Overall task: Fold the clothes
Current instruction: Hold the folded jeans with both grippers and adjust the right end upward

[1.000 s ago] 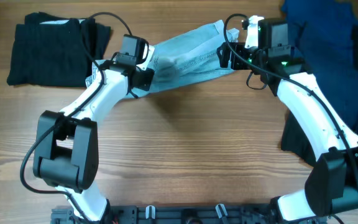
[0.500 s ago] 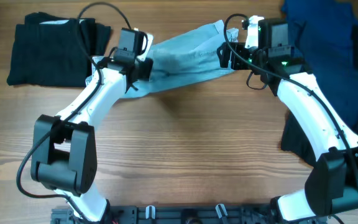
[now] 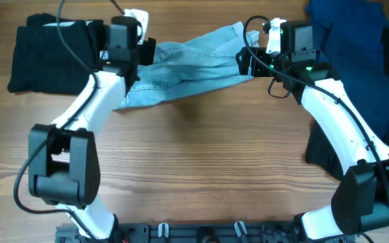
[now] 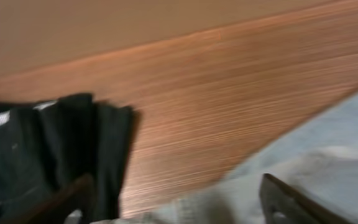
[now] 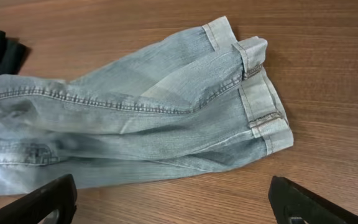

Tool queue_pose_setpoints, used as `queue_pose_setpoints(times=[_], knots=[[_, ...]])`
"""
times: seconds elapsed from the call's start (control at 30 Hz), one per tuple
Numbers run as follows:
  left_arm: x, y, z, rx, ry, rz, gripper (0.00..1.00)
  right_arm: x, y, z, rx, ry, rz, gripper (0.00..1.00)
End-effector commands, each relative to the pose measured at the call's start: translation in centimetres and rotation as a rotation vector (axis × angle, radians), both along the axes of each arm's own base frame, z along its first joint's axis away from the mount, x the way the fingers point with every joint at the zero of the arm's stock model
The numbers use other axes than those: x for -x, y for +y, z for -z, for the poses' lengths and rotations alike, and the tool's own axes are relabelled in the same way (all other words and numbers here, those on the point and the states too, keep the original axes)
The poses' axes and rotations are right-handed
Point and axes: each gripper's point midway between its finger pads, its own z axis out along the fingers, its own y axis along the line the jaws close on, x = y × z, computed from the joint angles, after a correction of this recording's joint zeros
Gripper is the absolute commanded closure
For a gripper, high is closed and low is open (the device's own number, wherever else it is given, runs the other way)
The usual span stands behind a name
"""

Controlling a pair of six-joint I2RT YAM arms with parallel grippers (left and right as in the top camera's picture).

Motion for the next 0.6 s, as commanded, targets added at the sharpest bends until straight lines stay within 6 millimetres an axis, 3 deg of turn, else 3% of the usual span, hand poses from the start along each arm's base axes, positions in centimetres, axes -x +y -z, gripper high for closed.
queue_pose_setpoints(times=[0.0,0.13,0.3,0.43,0.57], knots=[[0.2,2.1,2.5,0.037,0.076,-0.066,0.12,-0.1,0.1,-0.3,-0.005,-0.007,-0.013,0.00],[2.2,0.2,0.3,0.012,0.102,-0.005,0.04,-0.2,0.2,-0.4,-0.007,-0.016,-0.013,0.00],[4.6,-3.1,-4.4,0.008,0.057,0.077,0.00,-0.8,0.3,-1.0,-0.014,-0.049,-0.016,0.00],[6.1,-3.6,-7.2,0.079,0.024,0.047,0.00,-2.1,0.6,-0.5,-0.019,-0.081,-0.018,0.01],[8.0,-3.3,-8.1,0.105,0.056,0.032,0.00,-3.9,1.3,2.0,-0.056,-0.073,-0.012,0.00]])
